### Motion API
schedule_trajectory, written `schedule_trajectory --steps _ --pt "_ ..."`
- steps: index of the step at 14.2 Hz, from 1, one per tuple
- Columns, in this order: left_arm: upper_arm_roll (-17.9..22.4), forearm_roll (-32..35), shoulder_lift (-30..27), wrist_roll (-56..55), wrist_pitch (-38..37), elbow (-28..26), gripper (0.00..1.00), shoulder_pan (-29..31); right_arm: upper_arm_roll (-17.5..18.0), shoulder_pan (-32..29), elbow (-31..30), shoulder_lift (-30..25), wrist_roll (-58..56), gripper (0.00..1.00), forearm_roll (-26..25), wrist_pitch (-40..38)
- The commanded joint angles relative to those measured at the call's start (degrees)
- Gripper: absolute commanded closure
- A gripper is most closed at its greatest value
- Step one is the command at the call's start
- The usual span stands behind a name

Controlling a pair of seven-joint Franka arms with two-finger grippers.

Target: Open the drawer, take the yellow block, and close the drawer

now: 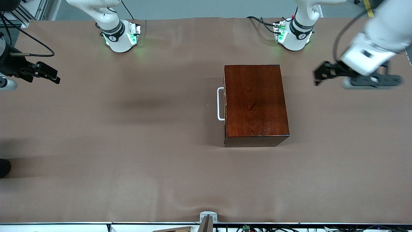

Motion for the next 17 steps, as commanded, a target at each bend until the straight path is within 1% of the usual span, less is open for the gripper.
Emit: schedule_trajectory --steps 1,2,3,5,7,10,12,14,15,17 --pt "-7.1 1.0 3.5 -9.2 -0.6 4.2 0.0 -0.3 -0.2 0.1 1.0 0.6 0.8 0.0 0.4 -0.7" --pt "-9.7 1.0 4.6 -14.2 -0.6 5.0 0.0 -1.4 -0.2 0.0 1.0 0.7 0.8 0.0 0.4 -0.7" --pt "-11.4 0.9 6.5 -20.7 -0.6 6.2 0.0 -3.0 -0.2 -0.1 1.0 0.7 0.8 0.0 0.4 -0.7" --pt "-12.2 0.7 9.9 -30.3 -0.6 9.0 0.0 -8.4 -0.2 0.1 1.0 0.7 0.8 0.0 0.4 -0.7" --pt "-11.9 0.8 14.9 -34.6 -0.6 12.8 0.0 -14.6 -0.2 0.2 1.0 0.7 0.8 0.0 0.4 -0.7" --pt "-11.4 3.4 20.7 -35.4 -0.1 16.0 0.0 -21.9 -0.2 0.2 1.0 0.7 0.8 0.0 0.4 -0.6" --pt "-11.4 7.4 24.5 -35.2 0.1 17.1 0.0 -26.0 -0.2 0.2 1.1 0.7 0.8 0.0 0.4 -0.6" --pt "-11.4 12.3 28.5 -35.2 1.0 17.2 0.0 -29.5 -0.2 0.3 1.0 0.7 0.8 0.0 0.4 -0.6" --pt "-10.9 14.7 30.6 -35.1 2.3 17.2 0.0 -30.7 -0.2 0.2 1.1 0.7 0.8 0.0 0.4 -0.6" --pt "-9.6 16.5 34.7 -34.9 5.7 17.2 0.0 -32.1 -0.2 0.3 1.0 0.7 0.8 0.0 0.4 -0.6"
